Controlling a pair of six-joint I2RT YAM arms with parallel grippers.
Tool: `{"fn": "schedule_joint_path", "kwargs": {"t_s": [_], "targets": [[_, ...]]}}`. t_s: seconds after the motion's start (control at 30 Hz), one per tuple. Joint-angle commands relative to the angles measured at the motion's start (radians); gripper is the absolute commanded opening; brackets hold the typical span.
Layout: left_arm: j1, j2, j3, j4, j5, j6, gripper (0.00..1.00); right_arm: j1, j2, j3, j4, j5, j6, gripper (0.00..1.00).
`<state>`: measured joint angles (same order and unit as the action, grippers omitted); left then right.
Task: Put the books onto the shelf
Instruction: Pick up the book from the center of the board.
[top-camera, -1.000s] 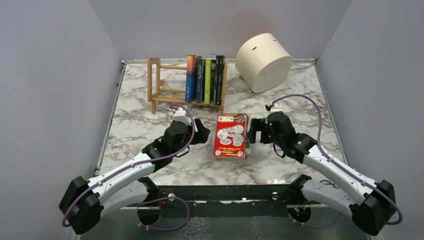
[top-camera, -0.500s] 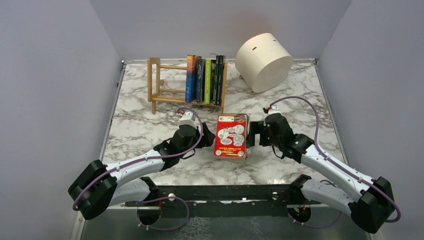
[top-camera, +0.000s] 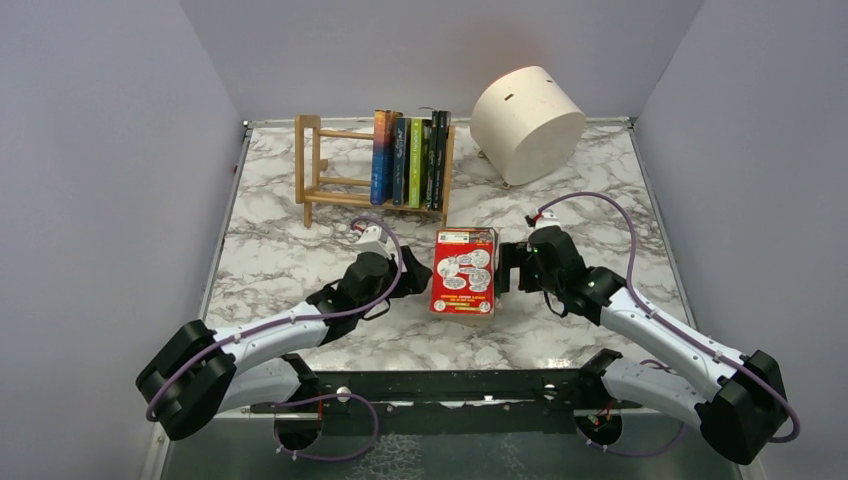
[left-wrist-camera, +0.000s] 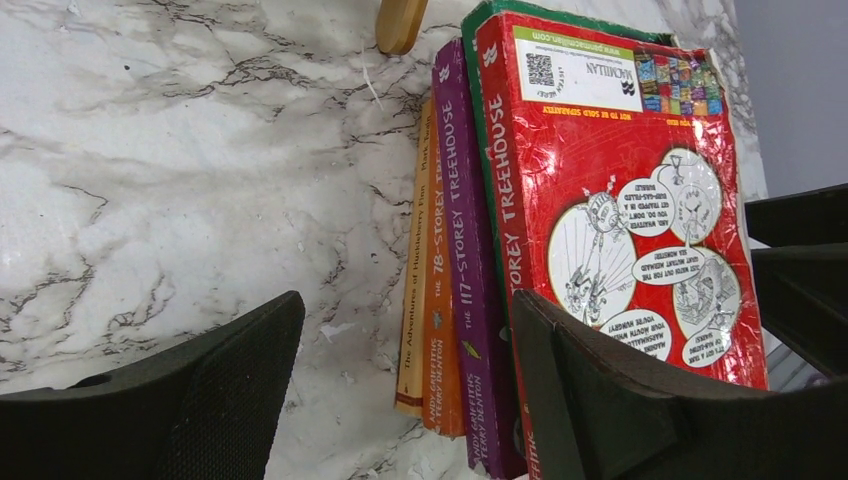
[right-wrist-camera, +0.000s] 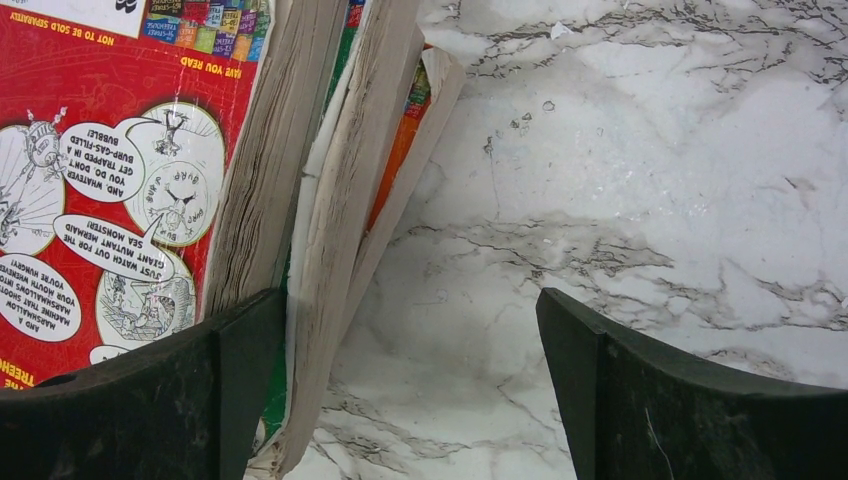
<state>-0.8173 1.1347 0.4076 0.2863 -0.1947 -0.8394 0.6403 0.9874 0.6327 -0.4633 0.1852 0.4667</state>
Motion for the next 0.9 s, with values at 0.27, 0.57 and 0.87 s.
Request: {"fn": "schedule_joint_path", "kwargs": {"t_s": [0.27, 0.57, 0.87], "targets": [[-0.011, -0.163, -0.017, -0.045, -0.056, -0.03, 0.75, 0.006, -0.001, 0.005, 0.036, -0.035, 0.01, 0.95], [-0.011, -0.117, -0.049, 0.117, 0.113, -0.058, 0.82, 0.007, 0.002, 0.007, 0.037, -0.038, 0.008, 0.95], [-0.001, -0.023, -0.054, 0.257, 0.215, -0.091, 0.82, 0.007, 0.014, 0.013, 0.051, -0.044, -0.001, 0.95]]}}
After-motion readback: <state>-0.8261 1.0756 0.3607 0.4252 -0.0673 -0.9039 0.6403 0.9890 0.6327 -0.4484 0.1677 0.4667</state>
